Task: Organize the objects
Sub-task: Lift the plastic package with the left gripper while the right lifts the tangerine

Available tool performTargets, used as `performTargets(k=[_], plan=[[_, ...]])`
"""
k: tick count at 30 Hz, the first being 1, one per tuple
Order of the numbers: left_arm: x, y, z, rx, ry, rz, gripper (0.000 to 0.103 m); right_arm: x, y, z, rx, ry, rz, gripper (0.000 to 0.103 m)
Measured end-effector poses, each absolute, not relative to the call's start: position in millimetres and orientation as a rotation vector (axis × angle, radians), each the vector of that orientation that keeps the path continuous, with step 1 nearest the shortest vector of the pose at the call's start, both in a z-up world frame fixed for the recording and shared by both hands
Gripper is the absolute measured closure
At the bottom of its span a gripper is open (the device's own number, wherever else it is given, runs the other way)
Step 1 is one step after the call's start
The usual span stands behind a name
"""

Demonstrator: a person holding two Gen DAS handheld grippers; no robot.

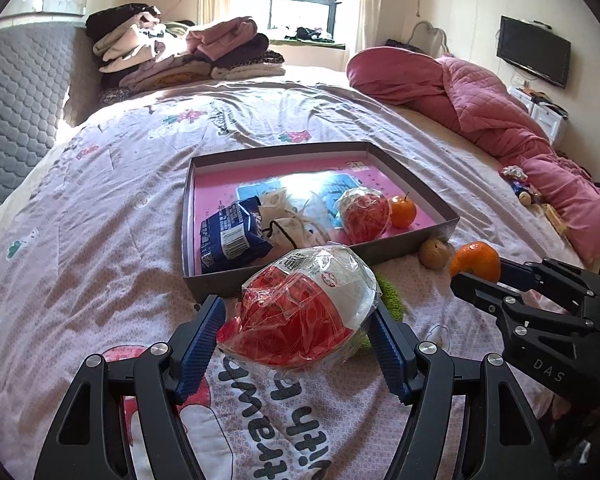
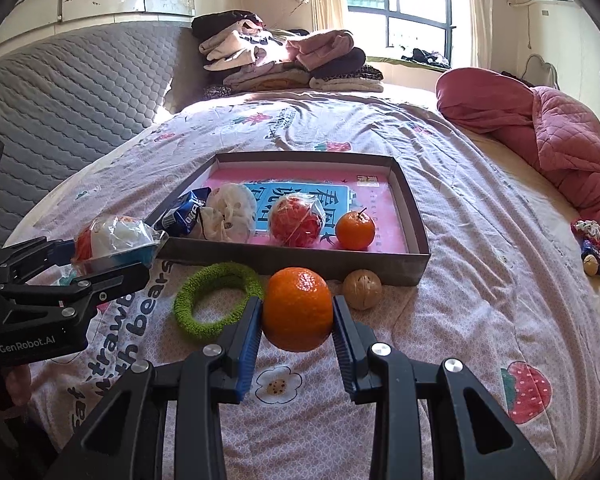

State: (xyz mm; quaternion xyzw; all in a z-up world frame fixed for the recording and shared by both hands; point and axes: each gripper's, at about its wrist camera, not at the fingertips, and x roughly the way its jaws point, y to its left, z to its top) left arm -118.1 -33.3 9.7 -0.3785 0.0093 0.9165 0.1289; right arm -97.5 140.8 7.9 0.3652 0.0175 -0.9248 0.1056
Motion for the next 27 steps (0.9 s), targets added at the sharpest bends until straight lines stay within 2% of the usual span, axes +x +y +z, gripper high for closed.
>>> performTargets(k=[27], plan=[[-120, -13, 56, -1.009, 0.001, 2.679, 0.031, -92, 166, 31, 0.969, -0.034, -2.758, 0.068]])
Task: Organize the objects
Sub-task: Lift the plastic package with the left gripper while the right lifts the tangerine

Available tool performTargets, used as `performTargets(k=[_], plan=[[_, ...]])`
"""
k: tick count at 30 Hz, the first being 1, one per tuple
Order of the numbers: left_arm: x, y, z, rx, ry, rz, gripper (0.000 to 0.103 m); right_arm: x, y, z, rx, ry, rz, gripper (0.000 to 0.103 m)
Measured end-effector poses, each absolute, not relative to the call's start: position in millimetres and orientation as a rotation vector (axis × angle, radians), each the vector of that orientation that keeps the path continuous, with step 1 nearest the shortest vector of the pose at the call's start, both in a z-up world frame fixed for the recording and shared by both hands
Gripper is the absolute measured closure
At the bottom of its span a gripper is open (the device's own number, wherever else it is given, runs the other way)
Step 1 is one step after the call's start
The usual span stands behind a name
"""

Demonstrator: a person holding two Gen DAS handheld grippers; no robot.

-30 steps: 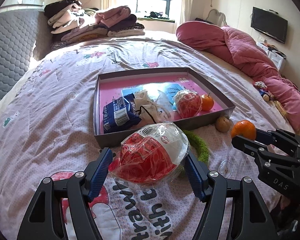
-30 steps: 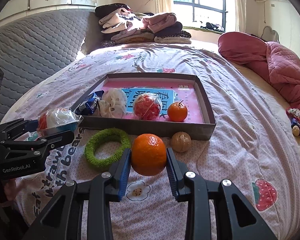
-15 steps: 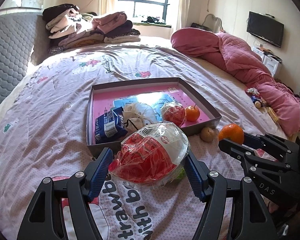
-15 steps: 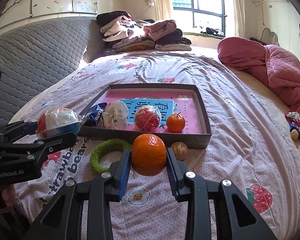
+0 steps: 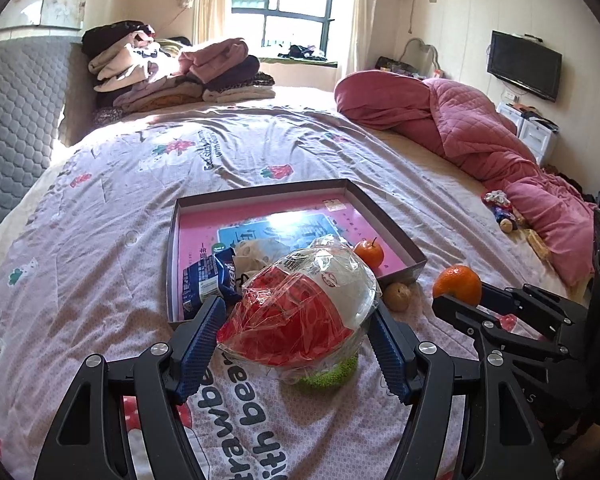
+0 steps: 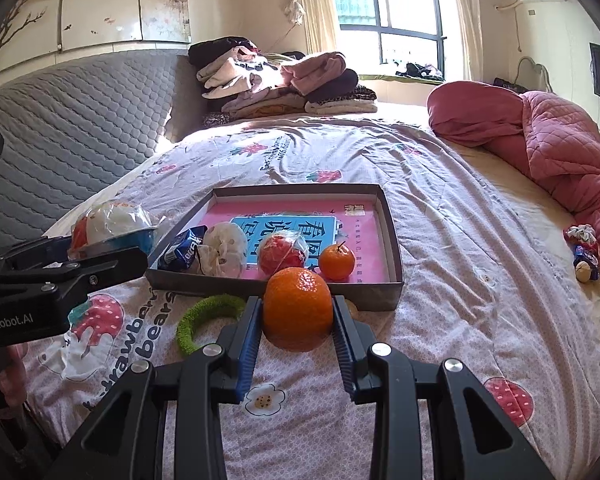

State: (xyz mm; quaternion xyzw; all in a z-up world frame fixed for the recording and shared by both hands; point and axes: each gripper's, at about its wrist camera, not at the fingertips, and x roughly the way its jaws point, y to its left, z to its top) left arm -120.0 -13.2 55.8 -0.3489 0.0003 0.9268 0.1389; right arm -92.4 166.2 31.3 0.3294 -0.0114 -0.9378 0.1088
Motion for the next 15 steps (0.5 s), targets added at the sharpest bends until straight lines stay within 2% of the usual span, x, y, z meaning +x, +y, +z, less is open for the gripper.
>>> performTargets(k=[15], plan=[[-135, -9, 64, -0.994, 0.007, 2.690, 0.031, -98, 167, 35, 0.956, -0.024, -2.778, 0.068]])
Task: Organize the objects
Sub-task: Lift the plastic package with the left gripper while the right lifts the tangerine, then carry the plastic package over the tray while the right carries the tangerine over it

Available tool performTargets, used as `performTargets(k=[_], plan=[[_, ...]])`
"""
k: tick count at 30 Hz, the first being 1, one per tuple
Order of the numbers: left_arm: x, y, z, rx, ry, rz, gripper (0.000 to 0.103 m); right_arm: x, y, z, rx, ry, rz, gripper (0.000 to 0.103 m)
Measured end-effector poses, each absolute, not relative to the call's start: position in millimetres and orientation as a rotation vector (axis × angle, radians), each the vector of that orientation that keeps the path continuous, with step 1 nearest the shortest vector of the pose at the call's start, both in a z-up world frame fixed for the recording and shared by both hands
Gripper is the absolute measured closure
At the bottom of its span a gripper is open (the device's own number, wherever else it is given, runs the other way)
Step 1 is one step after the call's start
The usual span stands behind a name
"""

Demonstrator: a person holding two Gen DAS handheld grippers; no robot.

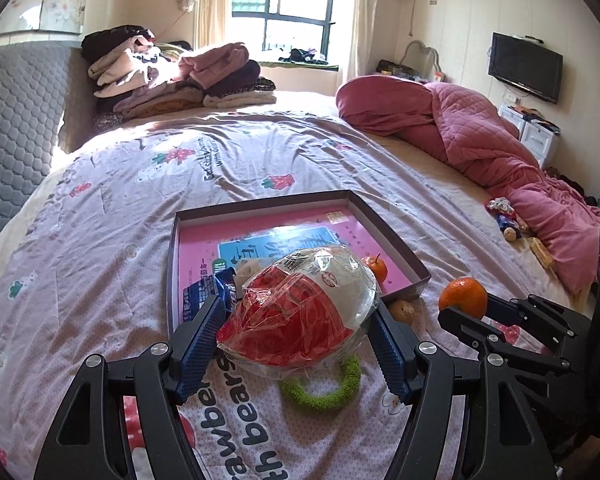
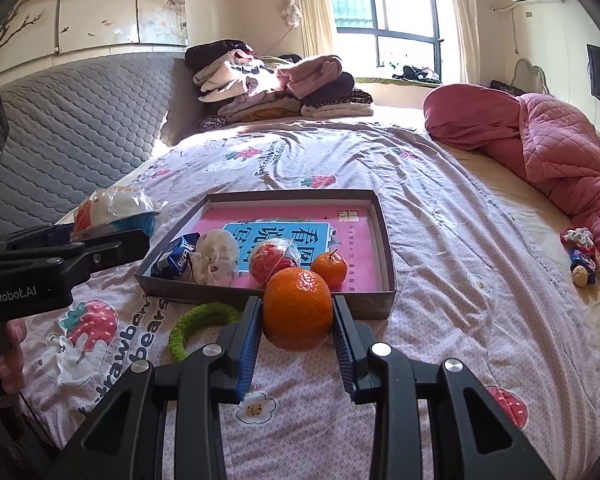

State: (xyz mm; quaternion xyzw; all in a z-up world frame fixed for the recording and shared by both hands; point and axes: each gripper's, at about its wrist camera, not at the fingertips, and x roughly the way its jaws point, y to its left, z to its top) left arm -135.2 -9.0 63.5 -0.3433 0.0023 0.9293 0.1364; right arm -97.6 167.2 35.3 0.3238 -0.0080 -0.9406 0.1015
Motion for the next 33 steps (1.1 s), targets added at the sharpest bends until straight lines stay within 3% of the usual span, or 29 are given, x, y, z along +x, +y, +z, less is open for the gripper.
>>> performTargets(k=[33], plan=[[-210, -14, 76, -0.926, 0.004, 2.731, 0.031, -171, 182, 64, 0.905, 0.100, -2.880, 0.068]])
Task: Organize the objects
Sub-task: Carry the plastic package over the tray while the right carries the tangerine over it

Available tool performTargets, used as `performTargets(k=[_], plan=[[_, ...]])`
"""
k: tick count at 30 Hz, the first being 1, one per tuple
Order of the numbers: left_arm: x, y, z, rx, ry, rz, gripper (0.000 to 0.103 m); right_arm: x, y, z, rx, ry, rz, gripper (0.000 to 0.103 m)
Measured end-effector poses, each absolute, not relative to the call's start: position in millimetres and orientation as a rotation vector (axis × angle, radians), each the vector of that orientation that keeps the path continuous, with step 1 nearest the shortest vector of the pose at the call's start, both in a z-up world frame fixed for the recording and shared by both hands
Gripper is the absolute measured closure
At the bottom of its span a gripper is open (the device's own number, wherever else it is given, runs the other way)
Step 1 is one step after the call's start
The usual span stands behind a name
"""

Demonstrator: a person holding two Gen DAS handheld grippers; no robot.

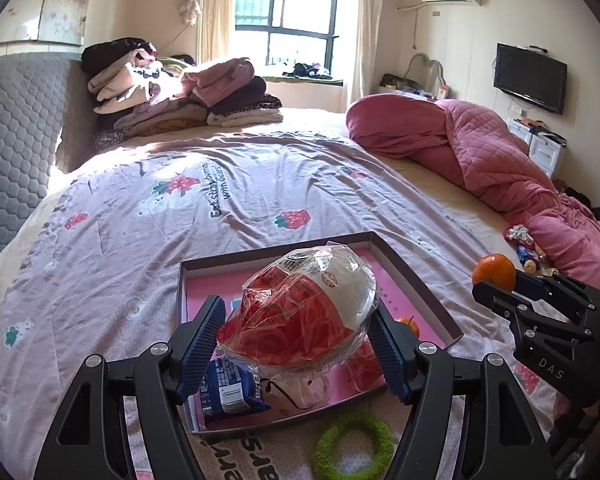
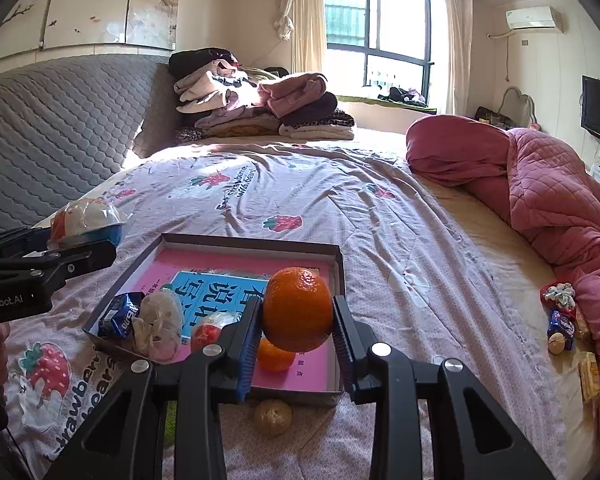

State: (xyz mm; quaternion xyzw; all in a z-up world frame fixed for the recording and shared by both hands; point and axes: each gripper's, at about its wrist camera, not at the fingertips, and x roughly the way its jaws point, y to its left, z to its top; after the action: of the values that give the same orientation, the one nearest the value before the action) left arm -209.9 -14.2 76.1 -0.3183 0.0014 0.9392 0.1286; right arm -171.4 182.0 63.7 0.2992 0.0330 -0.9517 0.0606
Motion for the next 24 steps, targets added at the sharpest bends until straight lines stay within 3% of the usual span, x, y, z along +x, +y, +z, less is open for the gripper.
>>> performTargets(k=[24], plan=[[-260, -2, 25, -1.020, 0.017, 2.691, 0.031, -229, 171, 40, 0.982, 0.178, -2.855, 0.068]])
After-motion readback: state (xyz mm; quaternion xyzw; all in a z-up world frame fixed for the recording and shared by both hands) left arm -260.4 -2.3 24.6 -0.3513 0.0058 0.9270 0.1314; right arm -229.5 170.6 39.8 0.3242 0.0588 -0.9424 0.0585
